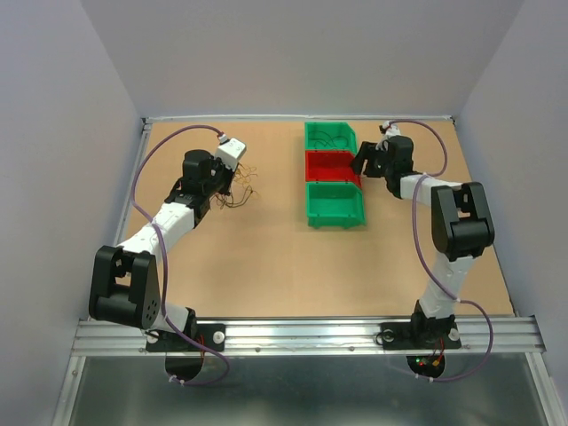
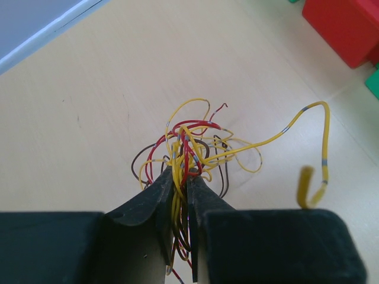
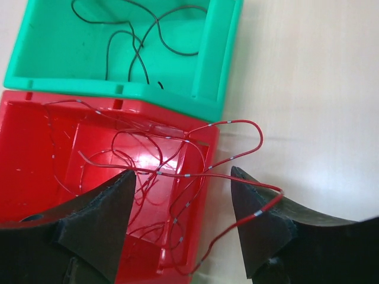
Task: Untangle the cables
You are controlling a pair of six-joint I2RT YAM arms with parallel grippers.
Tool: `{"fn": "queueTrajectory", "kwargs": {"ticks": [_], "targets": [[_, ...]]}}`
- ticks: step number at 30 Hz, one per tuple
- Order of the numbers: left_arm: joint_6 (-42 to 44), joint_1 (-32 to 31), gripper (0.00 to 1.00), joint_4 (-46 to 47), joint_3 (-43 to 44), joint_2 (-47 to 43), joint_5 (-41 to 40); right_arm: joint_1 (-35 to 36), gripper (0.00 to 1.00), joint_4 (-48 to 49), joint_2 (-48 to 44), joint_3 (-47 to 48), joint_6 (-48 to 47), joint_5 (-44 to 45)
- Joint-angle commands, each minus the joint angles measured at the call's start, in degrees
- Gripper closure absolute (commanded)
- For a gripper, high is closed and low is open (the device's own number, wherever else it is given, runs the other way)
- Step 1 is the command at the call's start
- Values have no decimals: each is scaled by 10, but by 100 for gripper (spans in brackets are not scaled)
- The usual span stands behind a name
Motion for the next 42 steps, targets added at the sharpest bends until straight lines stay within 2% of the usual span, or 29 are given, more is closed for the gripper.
{"fn": "queueTrajectory", "kwargs": {"ticks": [1, 3, 6, 7, 10, 11, 14, 18, 22, 26, 33, 37, 42], "targets": [[8, -4, 77, 17, 3, -23, 5, -2, 34, 17, 27, 58, 19, -43], [8, -4, 77, 17, 3, -22, 3, -2, 39, 8, 41, 68, 20, -52], [8, -4, 77, 17, 4, -21, 3, -2, 64, 5, 38, 69, 8, -69], [8, -5, 77, 17, 4, -21, 2, -1, 79, 6, 33, 68, 3, -72], [8, -5, 77, 17, 4, -21, 1, 8, 97, 2, 9, 51, -17, -57], [8, -6, 77, 17, 5, -21, 1, 14, 99, -4, 2, 46, -29, -46], [8, -6, 77, 17, 5, -20, 0, 40, 100, -25, -17, 45, -71, -18], [8, -7, 77, 16, 5, -21, 0, 61, 99, -86, -3, 92, -109, -37], [8, -8, 77, 16, 7, -17, -2, 72, 99, -213, 46, 177, -162, -70], [10, -8, 77, 13, 10, -12, -3, 96, 100, -284, 106, 245, -229, -46], [11, -8, 77, 13, 9, -11, -3, 105, 99, -397, 189, 328, -256, -41], [12, -9, 77, 12, 10, -11, -3, 109, 99, -469, 250, 405, -261, 9], [12, -10, 77, 12, 9, -14, -5, 115, 98, -488, 277, 429, -265, 25]]}}
